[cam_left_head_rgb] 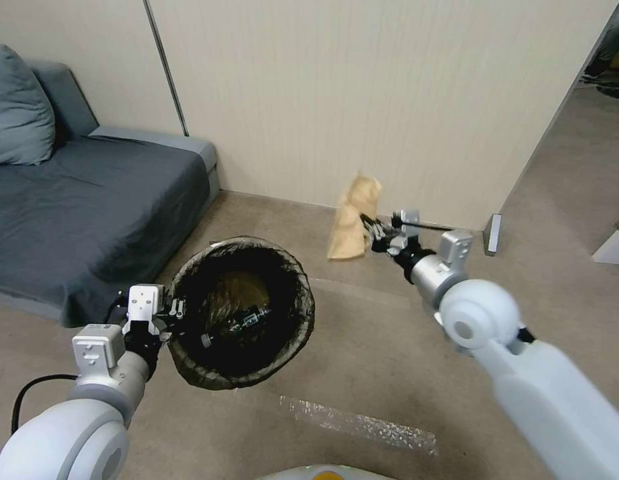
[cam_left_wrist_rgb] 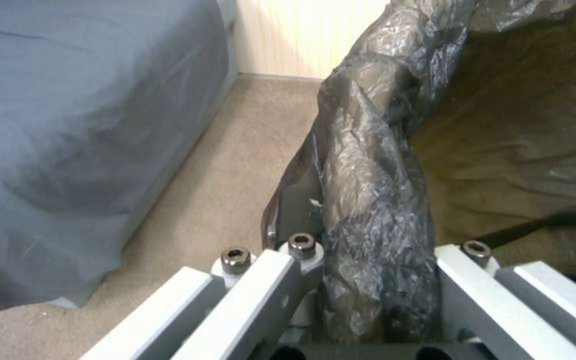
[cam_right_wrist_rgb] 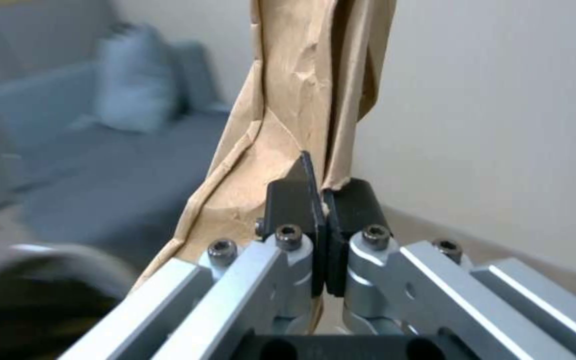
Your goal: Pick up the trash bin, then pick up the garbage from the floor and place it into the trash bin.
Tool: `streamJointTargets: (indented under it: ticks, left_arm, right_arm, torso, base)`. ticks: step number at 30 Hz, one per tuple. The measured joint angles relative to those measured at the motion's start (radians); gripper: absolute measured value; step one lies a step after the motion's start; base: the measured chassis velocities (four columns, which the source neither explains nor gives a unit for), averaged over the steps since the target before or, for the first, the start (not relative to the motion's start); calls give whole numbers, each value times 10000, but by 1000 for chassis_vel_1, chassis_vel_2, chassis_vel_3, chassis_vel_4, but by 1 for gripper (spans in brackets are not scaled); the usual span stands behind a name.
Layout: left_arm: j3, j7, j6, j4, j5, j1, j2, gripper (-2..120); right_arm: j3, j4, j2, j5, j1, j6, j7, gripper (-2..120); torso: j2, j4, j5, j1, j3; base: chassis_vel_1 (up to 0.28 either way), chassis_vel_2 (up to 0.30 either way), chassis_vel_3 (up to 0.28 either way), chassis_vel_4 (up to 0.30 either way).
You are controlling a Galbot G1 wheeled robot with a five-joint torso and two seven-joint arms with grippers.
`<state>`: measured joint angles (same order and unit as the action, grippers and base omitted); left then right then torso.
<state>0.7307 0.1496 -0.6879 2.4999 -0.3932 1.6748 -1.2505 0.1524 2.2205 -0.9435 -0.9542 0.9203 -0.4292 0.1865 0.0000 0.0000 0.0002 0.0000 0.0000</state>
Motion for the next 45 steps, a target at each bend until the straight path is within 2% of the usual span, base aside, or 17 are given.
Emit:
streamJointTargets:
  ticks: [5,12,13,20,28,35,36,37,40,41,43,45]
  left_arm:
    - [-37,0,-16,0,23,25,8,1]
    - [-97,1,-36,1,92,64,23,1]
    - [-97,1,-36,1,92,64,23,1]
    - [-104,-6,-47,1,166,58,7,1]
    - [-69,-36,-51,0,170,41,-5,1]
    - [-59,-157,-56,0,174,17,-4,1]
    - [-59,-169,-57,0,176,11,-4,1]
    - [-59,-169,-57,0,176,11,-4,1]
    - [-44,-204,-59,0,178,11,-6,1]
    - [-44,-204,-59,0,178,11,-6,1]
    - [-22,-213,-59,1,180,13,-6,1]
    - [-19,-215,-60,0,180,13,-6,1]
  right_arm:
    - [-345,648,184,-354,-386,-3,-661,0]
    - [-2039,998,317,-231,-1604,-332,-1176,0]
    - [-2039,998,317,-231,-1604,-332,-1176,0]
    - [-3667,875,483,540,-2543,-798,-1546,0]
    - [-4750,637,560,1621,-2966,-955,-1917,0]
    - [-5232,509,571,2458,-3014,-1162,-1895,0]
    - [-5309,485,558,2571,-2967,-1208,-1794,6]
    - [-5309,485,558,2571,-2967,-1208,-1794,6]
    - [-5572,489,478,2455,-2786,-1446,-1101,21]
    - [-5572,489,478,2455,-2786,-1446,-1101,21]
    - [-5625,512,444,2386,-2725,-1526,-973,30]
    - [-5639,520,439,2373,-2715,-1537,-951,34]
  torso:
    - [0,-1,-1,0,0]
    - [0,1,-2,0,0]
    - [0,1,-2,0,0]
    - [0,0,-2,0,0]
    - [0,-1,-3,0,0]
    - [0,0,-3,1,0]
    - [0,-1,-2,0,0]
    - [0,-1,-2,0,0]
    - [0,-1,-1,0,0]
    - [0,-1,-1,0,0]
    - [0,0,-1,0,0]
    - [0,-1,-1,0,0]
  base:
    - [0,0,0,0]
    - [0,0,0,0]
    - [0,0,0,0]
    - [0,0,0,0]
    - [0,0,0,0]
    - [0,0,0,0]
    - [0,0,0,0]
    - [0,0,0,0]
    - [0,0,0,0]
    - [0,0,0,0]
    - [0,0,0,0]
    - [0,0,0,0]
